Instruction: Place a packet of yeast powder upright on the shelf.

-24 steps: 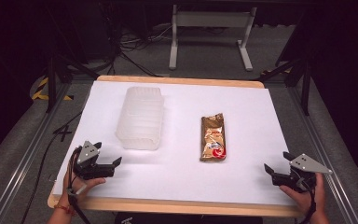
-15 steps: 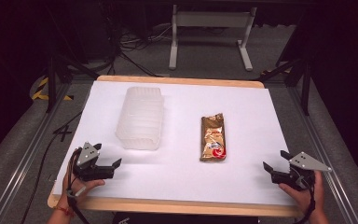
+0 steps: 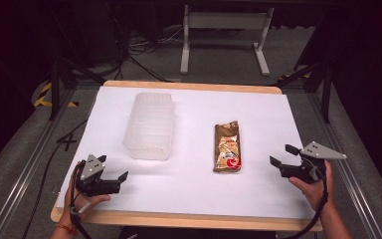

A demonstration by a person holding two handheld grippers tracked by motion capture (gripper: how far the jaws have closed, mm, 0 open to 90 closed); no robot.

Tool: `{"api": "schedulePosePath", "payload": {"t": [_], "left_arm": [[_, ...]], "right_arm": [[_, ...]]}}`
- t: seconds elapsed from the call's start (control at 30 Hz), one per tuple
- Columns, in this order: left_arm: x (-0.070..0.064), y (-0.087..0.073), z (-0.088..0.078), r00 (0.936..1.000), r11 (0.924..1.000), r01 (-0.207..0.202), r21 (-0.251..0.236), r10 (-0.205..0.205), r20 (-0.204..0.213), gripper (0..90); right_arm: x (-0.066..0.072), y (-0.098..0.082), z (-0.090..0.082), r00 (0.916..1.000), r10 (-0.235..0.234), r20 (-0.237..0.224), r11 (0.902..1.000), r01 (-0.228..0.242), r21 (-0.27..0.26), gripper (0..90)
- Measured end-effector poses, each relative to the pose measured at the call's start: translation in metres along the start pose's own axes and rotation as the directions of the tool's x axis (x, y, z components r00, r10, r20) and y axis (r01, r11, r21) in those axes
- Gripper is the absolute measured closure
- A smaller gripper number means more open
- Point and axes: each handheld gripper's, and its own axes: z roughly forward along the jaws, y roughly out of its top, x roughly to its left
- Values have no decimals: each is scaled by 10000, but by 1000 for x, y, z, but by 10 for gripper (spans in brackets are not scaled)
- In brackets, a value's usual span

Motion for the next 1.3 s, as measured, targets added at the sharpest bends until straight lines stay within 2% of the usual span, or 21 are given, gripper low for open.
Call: {"api": "schedulePosePath", "payload": {"t": [0.03,0.1,0.2,0.3,0.33,0.37,0.4,0.6,0.67,0.73,0.8,0.83,0.9,1.1,1.3], "left_arm": [[0,0,0,10000,10000,0,0,0,0,57],[-1,0,1,9999,10000,-52,52,51,127,57],[-2,0,1,9998,9999,-113,39,113,171,58],[-3,1,1,9997,9999,-159,32,158,177,57],[-3,1,1,9997,9998,-170,48,170,188,58],[-3,1,1,9997,9998,-195,52,194,175,58],[-3,1,1,9996,9998,-185,34,184,227,58],[-4,1,1,9995,9997,-233,81,232,233,58],[-4,0,1,9993,9995,-289,124,286,222,58],[-4,1,1,9993,9995,-277,123,274,245,58],[-5,1,1,9993,9995,-297,97,295,235,58],[-5,1,1,9992,9995,-310,104,307,248,58],[-5,1,2,9991,9994,-327,142,323,271,58],[-4,0,1,9990,9993,-348,159,343,295,58],[-5,0,0,9988,9992,-384,137,380,294,58]], "right_arm": [[0,0,0,10000,0,0,10000,0,0,226],[0,13,12,9994,-5,-351,9999,10,155,227],[2,25,26,9988,-108,-487,9995,122,286,227],[5,35,41,9961,-323,-827,9976,371,580,278],[5,38,45,9949,-363,-938,9975,418,576,313],[6,41,49,9926,-319,-1174,9975,390,584,325],[7,43,53,9920,-348,-1212,9971,428,636,325],[11,54,73,9906,-295,-1332,9958,407,821,326],[12,57,83,9923,-271,-1205,9947,387,948,341],[11,60,89,9893,-37,-1458,9954,176,941,353],[11,63,95,9912,-143,-1313,9942,281,1038,353],[10,64,99,9898,-6,-1426,9938,164,1100,354],[10,67,106,9907,-91,-1355,9922,258,1218,362],[6,72,124,9900,217,-1391,9910,-28,1342,369],[4,78,147,9912,453,-1247,9840,-228,1768,334]]}}
